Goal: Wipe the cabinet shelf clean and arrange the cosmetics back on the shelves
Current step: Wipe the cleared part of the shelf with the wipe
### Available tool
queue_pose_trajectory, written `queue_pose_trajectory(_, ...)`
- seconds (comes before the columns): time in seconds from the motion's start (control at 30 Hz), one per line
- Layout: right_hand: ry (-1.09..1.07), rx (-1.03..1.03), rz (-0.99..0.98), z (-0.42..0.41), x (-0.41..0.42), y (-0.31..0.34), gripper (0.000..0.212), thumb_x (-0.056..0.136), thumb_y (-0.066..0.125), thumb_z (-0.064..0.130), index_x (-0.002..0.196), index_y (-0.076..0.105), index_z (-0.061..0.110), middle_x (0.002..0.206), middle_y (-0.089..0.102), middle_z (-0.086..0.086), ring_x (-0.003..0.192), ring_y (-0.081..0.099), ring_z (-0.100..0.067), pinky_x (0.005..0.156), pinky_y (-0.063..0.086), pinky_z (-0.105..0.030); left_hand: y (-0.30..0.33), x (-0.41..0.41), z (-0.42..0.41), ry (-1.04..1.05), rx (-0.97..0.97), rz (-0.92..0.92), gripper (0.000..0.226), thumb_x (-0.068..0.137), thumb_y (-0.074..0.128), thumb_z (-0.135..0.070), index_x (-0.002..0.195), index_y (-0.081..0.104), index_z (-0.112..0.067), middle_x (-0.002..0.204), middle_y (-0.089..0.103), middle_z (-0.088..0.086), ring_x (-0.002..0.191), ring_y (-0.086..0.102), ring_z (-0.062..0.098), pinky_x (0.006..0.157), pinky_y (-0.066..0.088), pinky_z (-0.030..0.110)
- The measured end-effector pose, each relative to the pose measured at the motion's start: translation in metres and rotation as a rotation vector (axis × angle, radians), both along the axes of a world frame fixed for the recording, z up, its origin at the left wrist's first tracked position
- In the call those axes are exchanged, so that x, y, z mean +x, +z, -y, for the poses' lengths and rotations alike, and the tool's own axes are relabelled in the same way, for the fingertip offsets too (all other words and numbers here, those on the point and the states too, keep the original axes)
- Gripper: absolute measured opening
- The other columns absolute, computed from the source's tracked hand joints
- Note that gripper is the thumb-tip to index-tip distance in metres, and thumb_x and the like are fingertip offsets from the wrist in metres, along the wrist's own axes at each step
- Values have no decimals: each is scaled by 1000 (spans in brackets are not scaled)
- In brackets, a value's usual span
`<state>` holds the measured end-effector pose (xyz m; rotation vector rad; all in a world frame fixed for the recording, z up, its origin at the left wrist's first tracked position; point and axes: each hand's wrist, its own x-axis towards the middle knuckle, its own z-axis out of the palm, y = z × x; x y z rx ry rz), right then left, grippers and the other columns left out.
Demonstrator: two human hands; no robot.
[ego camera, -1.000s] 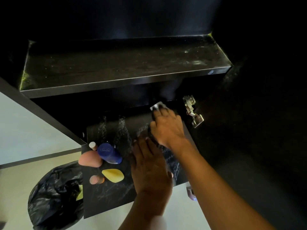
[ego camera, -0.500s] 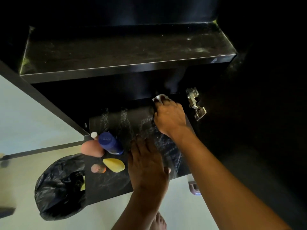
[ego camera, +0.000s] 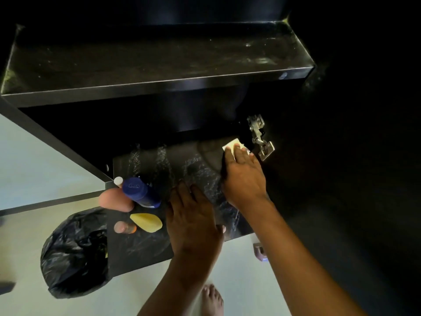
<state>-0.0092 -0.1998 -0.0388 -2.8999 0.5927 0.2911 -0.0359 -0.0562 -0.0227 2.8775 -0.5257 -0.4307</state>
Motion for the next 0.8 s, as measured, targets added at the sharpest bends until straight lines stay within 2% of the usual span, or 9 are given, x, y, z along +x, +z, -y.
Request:
queue_pose_trajectory(0.1,99,44,42,1,-9,-1,71,100,51,28,162,17,16,170,15,-12,158,13,-27,129,11,-42,0,0,-1,13,-33,-3,120,72,76,-67,158,15,-10,162,24,17,149,26,34,120,28,44)
queue_pose_trajectory(0.2,149,37,-35,-11,-50,8,84,98,59,36,163,9,22,172,6,-7,159,6,-23,130,8,-39,-2,0,-1,12,-61,13,123,68,79,-67,158,18,-9,161,27,17,147,28,34,120,31,45)
queue_pose_trajectory(0.3,67,-14,-156,-18,-77,17,90,99,56,41,163,-5,22,172,-8,-6,159,-5,-21,130,0,-38,-3,1,3,-38,-72,18,123,71,77,-66,161,13,-11,164,22,16,150,23,36,121,29,46)
queue_pose_trajectory(0.37,-6,-66,-156,-17,-73,14,90,100,56,40,163,-4,18,172,-6,-9,159,-2,-24,130,2,-40,-3,1,7,-56,-72,26,119,71,76,-66,160,19,-11,163,25,17,148,27,38,119,33,48)
queue_pose_trajectory(0.47,-76,-67,-81,-17,-48,0,83,101,59,35,162,11,8,169,12,-20,157,14,-33,128,15,-46,-7,0,11,-69,-20,31,123,61,84,-65,155,31,-5,155,40,23,141,40,46,110,43,55)
queue_pose_trajectory(0.57,-44,-72,53,-19,-35,-7,69,85,79,33,144,55,7,147,55,-21,138,54,-35,117,40,-50,-9,-1,8,-68,16,17,125,55,86,-66,151,39,-1,150,46,26,136,46,48,106,45,55)
queue_pose_trajectory(0.6,2,-23,76,-23,-39,-5,65,83,79,31,141,59,9,146,58,-18,136,56,-33,116,40,-50,-9,-2,7,-77,28,19,123,58,84,-64,153,37,-1,152,44,25,137,45,46,108,43,54)
queue_pose_trajectory(0.7,129,24,30,-39,-72,7,70,89,70,30,153,45,17,160,41,-11,148,41,-29,123,30,-49,-8,-2,2,-78,24,18,97,79,70,-52,155,32,-4,157,38,22,142,38,42,112,40,52)
queue_pose_trajectory(0.8,-4,-48,-114,-44,-106,25,83,75,77,18,153,46,21,159,44,-12,146,44,-30,120,29,-50,-6,-4,-1,-114,51,-36,113,79,68,-65,161,13,-9,167,16,18,152,19,39,120,27,47)
